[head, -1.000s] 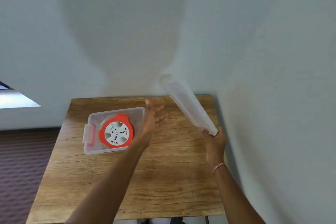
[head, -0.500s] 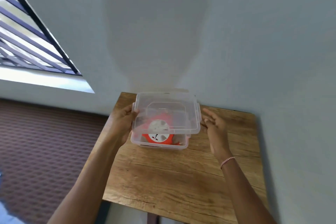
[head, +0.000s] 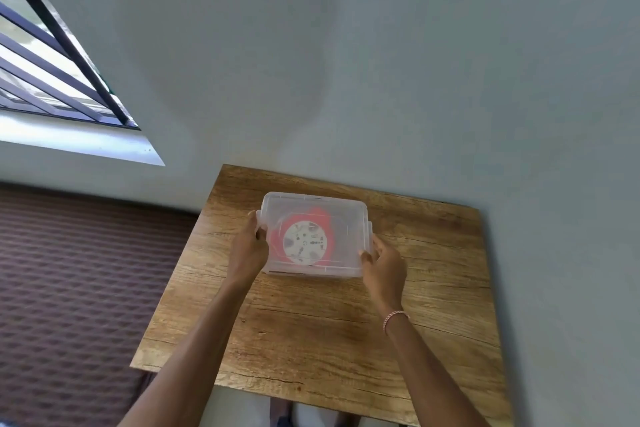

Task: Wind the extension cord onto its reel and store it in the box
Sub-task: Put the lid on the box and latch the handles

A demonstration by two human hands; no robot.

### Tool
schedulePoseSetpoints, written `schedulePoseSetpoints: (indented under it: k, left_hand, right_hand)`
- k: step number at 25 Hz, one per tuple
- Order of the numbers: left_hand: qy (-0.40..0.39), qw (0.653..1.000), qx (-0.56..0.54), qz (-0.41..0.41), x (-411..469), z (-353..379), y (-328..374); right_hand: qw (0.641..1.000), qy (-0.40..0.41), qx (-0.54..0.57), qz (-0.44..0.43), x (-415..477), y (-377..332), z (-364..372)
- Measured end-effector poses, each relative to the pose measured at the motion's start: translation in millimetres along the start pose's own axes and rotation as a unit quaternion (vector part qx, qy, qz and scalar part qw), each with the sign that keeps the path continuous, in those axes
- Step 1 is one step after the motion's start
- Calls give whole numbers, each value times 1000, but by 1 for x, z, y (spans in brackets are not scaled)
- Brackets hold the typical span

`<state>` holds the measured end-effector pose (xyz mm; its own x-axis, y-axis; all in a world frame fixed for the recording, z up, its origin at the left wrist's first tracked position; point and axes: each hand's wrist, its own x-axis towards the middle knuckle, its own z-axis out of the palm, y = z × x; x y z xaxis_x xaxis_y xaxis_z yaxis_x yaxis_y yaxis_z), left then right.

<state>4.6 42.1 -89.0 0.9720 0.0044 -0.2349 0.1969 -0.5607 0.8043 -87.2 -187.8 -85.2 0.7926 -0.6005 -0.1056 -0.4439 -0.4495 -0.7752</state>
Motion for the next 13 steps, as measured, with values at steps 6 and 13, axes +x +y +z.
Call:
schedulePoseSetpoints:
  k: [6,13]
  left_hand:
    - [-19,999,29,17,9,-4,-10]
    - [-21,998,14,53,8,-6,-24]
  right_hand:
    - [1000,12,-4,-11,-3,5,8]
    - [997,10,-77,-29,-8,10,17]
